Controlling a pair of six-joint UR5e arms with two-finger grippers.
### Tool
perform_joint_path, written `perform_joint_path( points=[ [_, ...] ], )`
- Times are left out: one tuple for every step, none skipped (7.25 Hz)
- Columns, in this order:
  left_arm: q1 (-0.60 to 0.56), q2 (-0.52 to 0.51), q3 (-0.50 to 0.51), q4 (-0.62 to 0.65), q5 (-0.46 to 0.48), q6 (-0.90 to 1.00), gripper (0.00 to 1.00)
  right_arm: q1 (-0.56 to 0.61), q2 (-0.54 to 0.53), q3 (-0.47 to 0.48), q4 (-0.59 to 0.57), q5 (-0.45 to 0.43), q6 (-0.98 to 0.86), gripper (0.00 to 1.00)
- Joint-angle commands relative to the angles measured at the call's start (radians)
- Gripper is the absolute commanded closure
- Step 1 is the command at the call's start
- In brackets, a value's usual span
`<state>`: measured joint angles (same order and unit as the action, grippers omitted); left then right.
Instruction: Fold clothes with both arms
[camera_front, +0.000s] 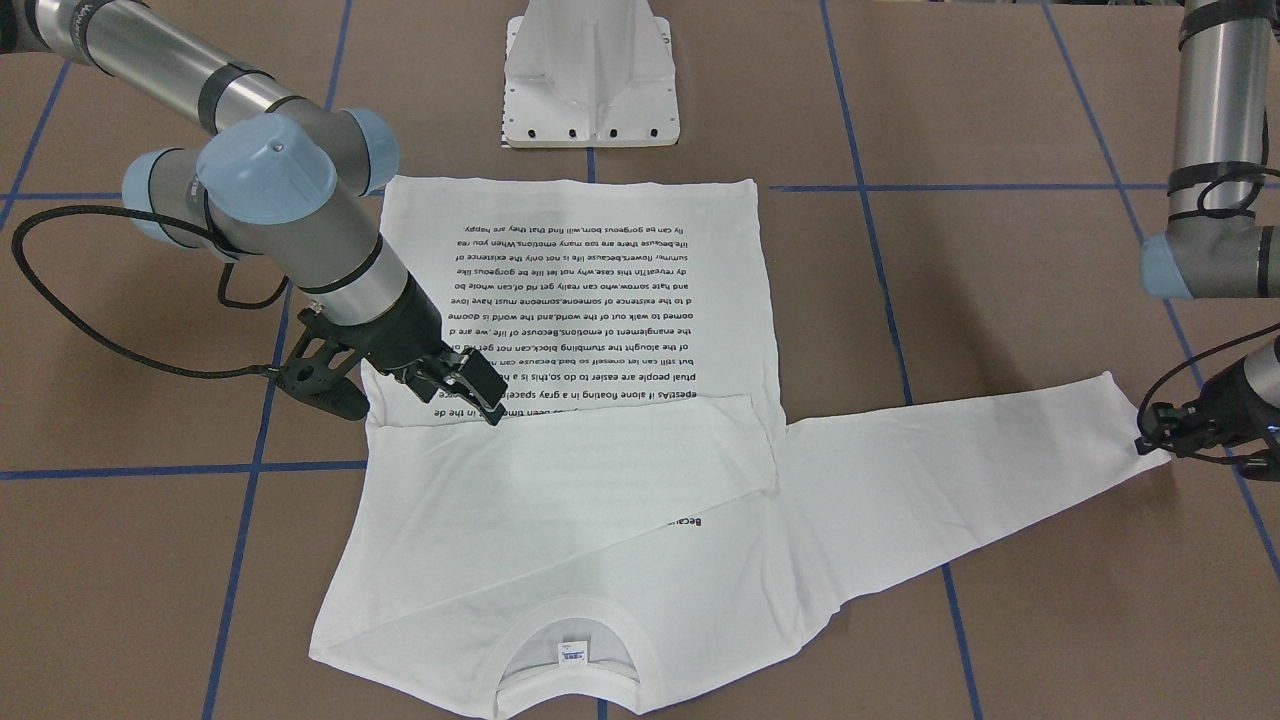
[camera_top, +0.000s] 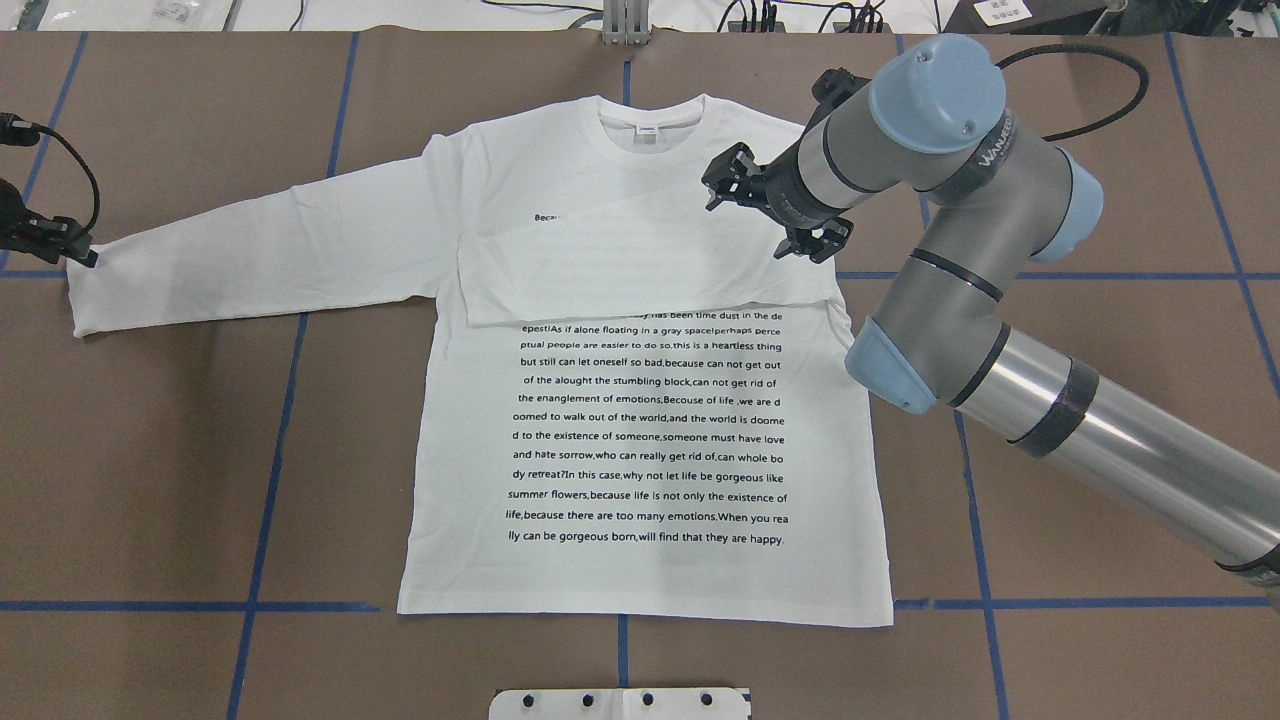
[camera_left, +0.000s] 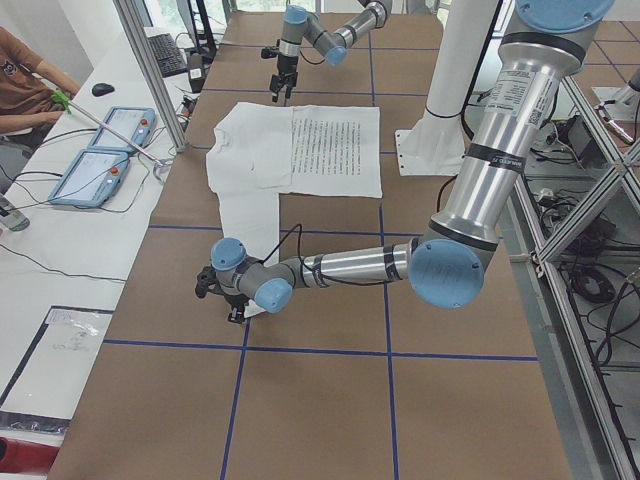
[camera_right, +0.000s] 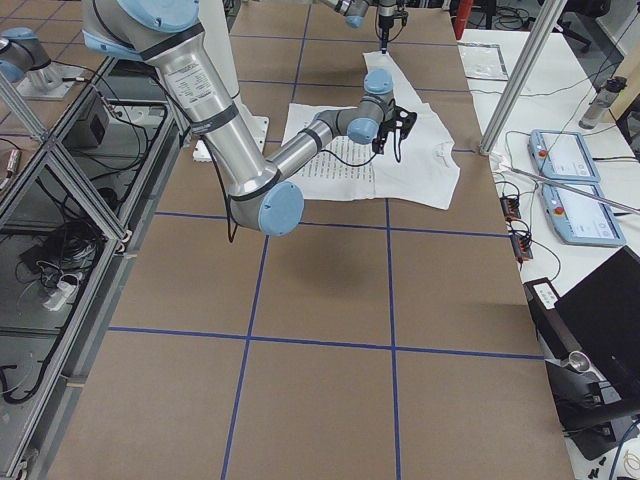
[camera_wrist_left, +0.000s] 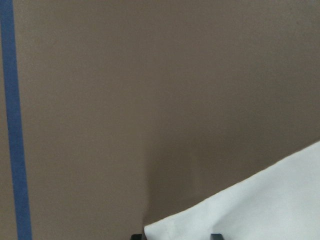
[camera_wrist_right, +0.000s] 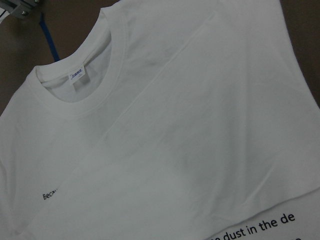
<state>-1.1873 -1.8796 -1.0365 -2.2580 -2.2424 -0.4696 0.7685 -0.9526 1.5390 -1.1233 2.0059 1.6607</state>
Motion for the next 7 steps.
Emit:
perform_joint_path(
  points=[
    [0.0,0.0,0.001,0.002,0.003,0.0,0.48,0.0,0.0,0.001,0.002,0.002,0.001,0.01],
    [0.0,-0.001,0.001,0.002,0.003,-0.001,0.48,0.0,0.0,0.001,0.002,0.002,0.001,0.01],
    [0.002,0.0,0.003,-0.002,0.003,0.0,0.48,0.0,0.0,0.001,0.002,0.002,0.002,0.01],
    [0.002,-0.001,0.003,0.001,0.003,0.0,0.48,0.0,0.0,0.001,0.002,0.004,0.004,0.01],
    [0.006,0.0,0.003,-0.002,0.003,-0.001,0.48,0.0,-0.002,0.001,0.002,0.004,0.004,0.01],
    [0.008,-0.001,0.003,-0.002,0.003,0.0,0.49,0.0,-0.002,0.001,0.003,0.002,0.004,0.01],
    [0.008,0.0,0.004,-0.003,0.003,0.002,0.5,0.0,0.0,0.001,0.003,0.004,0.005,0.01]
  ],
)
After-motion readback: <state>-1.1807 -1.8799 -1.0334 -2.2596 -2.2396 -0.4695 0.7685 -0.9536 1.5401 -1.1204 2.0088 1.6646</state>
